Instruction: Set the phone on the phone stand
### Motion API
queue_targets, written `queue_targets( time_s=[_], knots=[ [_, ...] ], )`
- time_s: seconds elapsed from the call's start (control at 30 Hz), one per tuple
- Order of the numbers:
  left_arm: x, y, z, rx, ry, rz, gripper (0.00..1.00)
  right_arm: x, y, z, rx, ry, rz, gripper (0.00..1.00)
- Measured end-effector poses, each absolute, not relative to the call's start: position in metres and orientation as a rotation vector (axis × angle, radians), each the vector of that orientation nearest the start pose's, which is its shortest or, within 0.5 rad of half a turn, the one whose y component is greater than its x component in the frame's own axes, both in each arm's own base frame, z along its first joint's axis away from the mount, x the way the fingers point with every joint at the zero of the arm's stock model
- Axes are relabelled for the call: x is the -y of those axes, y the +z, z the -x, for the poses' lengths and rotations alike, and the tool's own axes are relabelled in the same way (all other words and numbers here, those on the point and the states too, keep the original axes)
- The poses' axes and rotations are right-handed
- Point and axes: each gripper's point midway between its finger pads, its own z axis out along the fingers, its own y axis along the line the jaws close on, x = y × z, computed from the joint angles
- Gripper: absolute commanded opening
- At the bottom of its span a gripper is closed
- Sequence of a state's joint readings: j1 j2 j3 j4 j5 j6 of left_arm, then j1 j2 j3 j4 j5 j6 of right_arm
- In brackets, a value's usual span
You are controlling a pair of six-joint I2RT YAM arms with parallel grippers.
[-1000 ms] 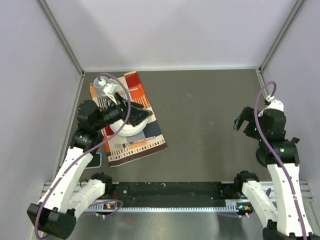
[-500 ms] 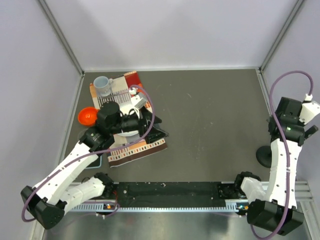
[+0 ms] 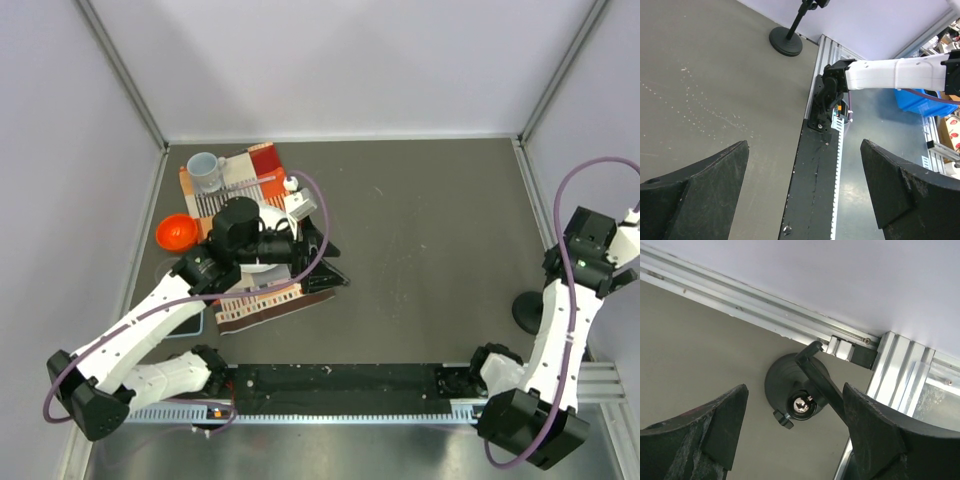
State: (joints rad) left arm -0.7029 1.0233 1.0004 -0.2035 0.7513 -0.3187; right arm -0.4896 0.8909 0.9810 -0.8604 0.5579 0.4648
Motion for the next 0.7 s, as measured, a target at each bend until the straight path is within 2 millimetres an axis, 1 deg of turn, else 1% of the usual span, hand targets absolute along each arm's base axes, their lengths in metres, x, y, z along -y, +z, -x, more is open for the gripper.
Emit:
queue_targets(
  time_s=[0.1, 0.13, 0.17, 0.23, 0.43, 0.57, 0.6, 0.63, 0.7],
  knots=[
    [0.299, 0.316, -0.147, -1.695, -1.366, -0.958, 0.99, 0.178, 0.205, -0.168, -1.901, -0.666, -1.3, 0.7],
    [0.3, 0.316, -0.146, -1.69, -1.361, -0.965, 0.99, 0.179, 0.204, -0.166, -1.902, -0.669, -1.305, 0.64],
    [0.301, 0.315, -0.146, -1.687, -1.356, -0.971, 0.99, 0.179, 0.204, -0.166, -1.898, -0.671, -1.309, 0.61],
    [0.302, 0.312, -0.144, -1.688, -1.347, -0.982, 0.98, 0.182, 0.204, -0.164, -1.889, -0.682, -1.321, 0.59],
    [0.306, 0.304, -0.134, -1.696, -1.345, -1.032, 0.98, 0.188, 0.2, -0.164, -1.89, -0.713, -1.34, 0.59],
    [0.308, 0.301, -0.128, -1.692, -1.35, -1.059, 0.99, 0.19, 0.199, -0.166, -1.892, -0.725, -1.337, 0.57],
    [0.308, 0.301, -0.126, -1.69, -1.352, -1.065, 0.98, 0.191, 0.198, -0.166, -1.893, -0.729, -1.334, 0.55],
    [0.309, 0.301, -0.125, -1.688, -1.353, -1.07, 0.98, 0.191, 0.197, -0.165, -1.895, -0.736, -1.331, 0.46],
    [0.31, 0.301, -0.124, -1.684, -1.355, -1.077, 0.99, 0.193, 0.197, -0.164, -1.895, -0.754, -1.326, 0.45]
  ],
)
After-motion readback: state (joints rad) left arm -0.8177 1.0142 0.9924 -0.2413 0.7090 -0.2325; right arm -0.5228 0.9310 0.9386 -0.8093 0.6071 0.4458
